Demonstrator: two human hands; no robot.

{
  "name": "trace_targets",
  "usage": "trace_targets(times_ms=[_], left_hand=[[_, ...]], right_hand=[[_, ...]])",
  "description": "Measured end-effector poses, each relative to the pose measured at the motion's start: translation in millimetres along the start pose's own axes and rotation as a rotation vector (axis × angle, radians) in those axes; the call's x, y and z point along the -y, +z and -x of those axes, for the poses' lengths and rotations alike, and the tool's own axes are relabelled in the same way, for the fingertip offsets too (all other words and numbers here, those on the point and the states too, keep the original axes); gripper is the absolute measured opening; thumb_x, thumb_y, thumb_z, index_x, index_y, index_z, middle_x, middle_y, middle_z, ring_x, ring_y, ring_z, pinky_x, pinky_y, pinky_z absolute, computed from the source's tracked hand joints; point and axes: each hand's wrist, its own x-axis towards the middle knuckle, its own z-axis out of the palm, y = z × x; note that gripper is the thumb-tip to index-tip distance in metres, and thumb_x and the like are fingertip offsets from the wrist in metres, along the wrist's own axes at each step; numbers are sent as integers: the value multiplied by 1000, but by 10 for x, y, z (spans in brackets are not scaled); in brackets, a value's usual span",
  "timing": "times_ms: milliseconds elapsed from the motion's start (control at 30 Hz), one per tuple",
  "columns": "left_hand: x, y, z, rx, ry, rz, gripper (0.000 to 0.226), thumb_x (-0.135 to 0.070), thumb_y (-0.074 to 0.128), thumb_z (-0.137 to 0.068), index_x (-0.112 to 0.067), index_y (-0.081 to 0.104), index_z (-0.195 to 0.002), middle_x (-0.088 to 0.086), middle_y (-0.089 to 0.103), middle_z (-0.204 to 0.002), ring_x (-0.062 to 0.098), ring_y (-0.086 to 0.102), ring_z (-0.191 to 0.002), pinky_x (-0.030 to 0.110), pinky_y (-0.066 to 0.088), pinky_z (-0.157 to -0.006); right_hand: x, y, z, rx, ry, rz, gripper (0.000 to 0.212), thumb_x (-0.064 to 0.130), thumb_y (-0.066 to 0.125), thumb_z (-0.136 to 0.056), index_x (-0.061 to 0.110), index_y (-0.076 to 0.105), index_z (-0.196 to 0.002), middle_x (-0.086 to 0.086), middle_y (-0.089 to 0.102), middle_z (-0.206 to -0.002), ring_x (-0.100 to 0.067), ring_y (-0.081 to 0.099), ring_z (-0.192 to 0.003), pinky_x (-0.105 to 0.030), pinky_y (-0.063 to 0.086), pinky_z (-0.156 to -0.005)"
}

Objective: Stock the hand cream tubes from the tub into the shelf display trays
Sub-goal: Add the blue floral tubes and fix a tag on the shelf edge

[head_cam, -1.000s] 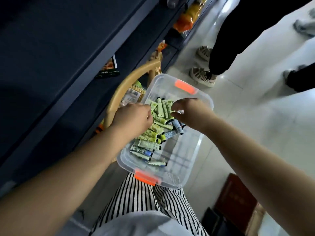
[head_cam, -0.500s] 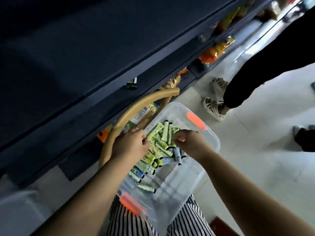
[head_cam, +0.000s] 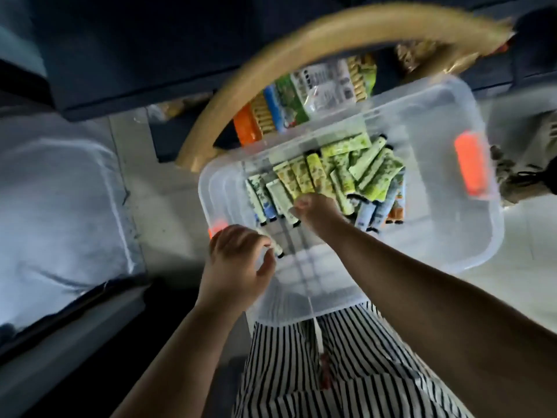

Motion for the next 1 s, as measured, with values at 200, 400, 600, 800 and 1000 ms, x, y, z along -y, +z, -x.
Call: trace_targets(times_ms=[200, 400, 600, 800, 1000], left_hand=[[307, 386, 149, -165, 112, -126, 15, -22, 55, -75, -13, 67, -71, 1, 67, -76, 19, 50, -90, 32, 32, -85], [370, 547, 167, -301, 131, -158, 17, -25, 55, -76, -19, 66, -66, -6, 66, -70, 15, 57, -82, 32, 26, -93], [263, 522, 159, -271, 94, -89, 17, -22, 53, -79, -16, 66, -69, -4, 66, -68, 21, 63, -73, 32, 32, -89], [-197, 509, -118, 70, -381, 246, 29, -29, 42, -93, -11, 60, -108, 5, 68, -99, 21, 62, -88, 30, 49, -74], [81, 1041, -811, -66, -1078, 705, 34, -26, 48, -91, -7, 57, -117, 9, 61, -123, 24, 56, -112, 25, 41, -88]], right_hand=[[-46, 645, -389, -41, 100, 118, 48, 29, 52, -93, 4, 42, -133, -17, 52, -132, -32, 50, -120, -34, 43, -94], [18, 863, -521, -196, 33, 296, 43, 26, 48, -95, 2, 38, -129, -19, 58, -121, -32, 57, -110, -35, 48, -83], [2, 634, -464, -127, 95, -123, 39, 13, 53, -91, 5, 48, -128, -4, 57, -96, -24, 56, -96, -27, 43, -73], [-306, 142, -134, -141, 53, -493, 23, 6, 58, -86, 14, 47, -67, 0, 47, -58, -12, 42, -53, -22, 38, -56], [-681, -135, -10, -144, 113, -721, 12, 2, 60, -84, 5, 49, -81, -16, 44, -75, -24, 38, -72, -37, 28, -63]])
